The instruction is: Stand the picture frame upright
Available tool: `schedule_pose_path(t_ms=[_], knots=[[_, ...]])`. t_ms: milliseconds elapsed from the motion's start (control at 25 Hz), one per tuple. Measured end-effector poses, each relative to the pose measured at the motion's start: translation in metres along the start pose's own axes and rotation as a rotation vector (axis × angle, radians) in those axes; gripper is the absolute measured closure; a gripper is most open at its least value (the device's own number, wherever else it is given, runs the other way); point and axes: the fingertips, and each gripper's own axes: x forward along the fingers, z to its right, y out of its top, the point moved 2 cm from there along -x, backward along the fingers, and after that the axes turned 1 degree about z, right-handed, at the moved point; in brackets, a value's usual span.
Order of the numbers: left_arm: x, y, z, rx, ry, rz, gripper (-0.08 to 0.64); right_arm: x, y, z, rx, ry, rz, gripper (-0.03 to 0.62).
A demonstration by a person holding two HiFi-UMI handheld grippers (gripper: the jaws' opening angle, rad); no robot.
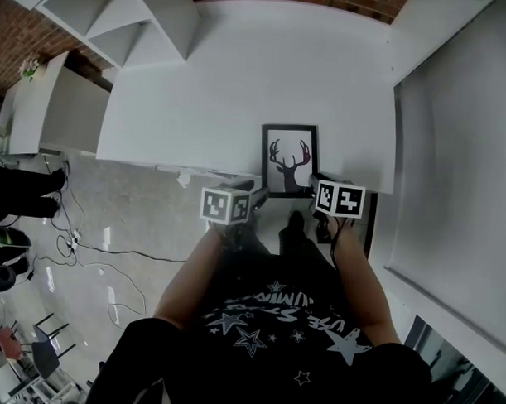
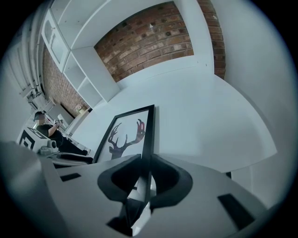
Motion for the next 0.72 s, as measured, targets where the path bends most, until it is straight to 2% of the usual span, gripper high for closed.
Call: schedule_pose_path(t_ms=[320, 480, 600, 720], knots=[[0.012, 0.002, 0.004, -0.065, -0.041, -0.012, 0.376, -0.002, 0.001, -0.001, -0.012, 0.027, -0.013, 0.514], [0.015, 0.002, 0.003, -0.069, -0.025, -0.016, 0.377, -0.001, 0.001, 0.001, -0.024, 0.04, -0.02, 0.514], [0.016, 0.002, 0.005, -0.068, -0.016, -0.012, 0.436, 0.0, 0.003, 0.001, -0.019, 0.064, -0.02, 0.514], [0.017, 0.002, 0.005, -0.079, -0.018, -0.001, 0.436, 0.001, 0.005, 0.001, -0.029, 0.077, -0.022, 0.514]])
